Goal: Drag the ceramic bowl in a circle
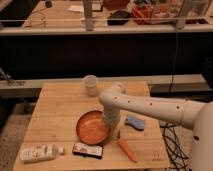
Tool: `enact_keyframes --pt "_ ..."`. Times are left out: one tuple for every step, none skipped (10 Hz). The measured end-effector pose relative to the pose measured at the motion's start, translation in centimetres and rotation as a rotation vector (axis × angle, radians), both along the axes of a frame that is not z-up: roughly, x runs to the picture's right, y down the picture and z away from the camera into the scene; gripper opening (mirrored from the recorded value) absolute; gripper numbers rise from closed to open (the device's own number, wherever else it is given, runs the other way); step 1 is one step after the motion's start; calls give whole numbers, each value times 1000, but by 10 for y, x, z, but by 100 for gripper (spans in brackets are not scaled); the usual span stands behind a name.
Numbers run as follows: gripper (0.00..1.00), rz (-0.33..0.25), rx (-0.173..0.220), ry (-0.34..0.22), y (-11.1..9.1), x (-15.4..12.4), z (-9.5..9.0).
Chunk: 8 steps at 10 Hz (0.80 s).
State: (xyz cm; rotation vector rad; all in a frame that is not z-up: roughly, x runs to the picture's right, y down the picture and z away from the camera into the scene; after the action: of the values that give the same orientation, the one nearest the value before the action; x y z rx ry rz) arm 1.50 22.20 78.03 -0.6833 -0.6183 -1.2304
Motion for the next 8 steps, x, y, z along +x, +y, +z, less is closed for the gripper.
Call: enact_keyframes --pt "0 -12 14 -42 -6 -27 0" --pt "0 -22 15 -68 -10 -45 3" --pt "0 -33 12 -96 -14 -66 10" --pt "0 -42 8 -123 -21 -88 23" --pt "0 -43 7 -127 -29 -96 34" --pt "0 -41 8 -131 -40 -103 49" --pt "0 -36 15 -128 -55 -105 64" --pt "0 -29 21 -121 -66 -104 73"
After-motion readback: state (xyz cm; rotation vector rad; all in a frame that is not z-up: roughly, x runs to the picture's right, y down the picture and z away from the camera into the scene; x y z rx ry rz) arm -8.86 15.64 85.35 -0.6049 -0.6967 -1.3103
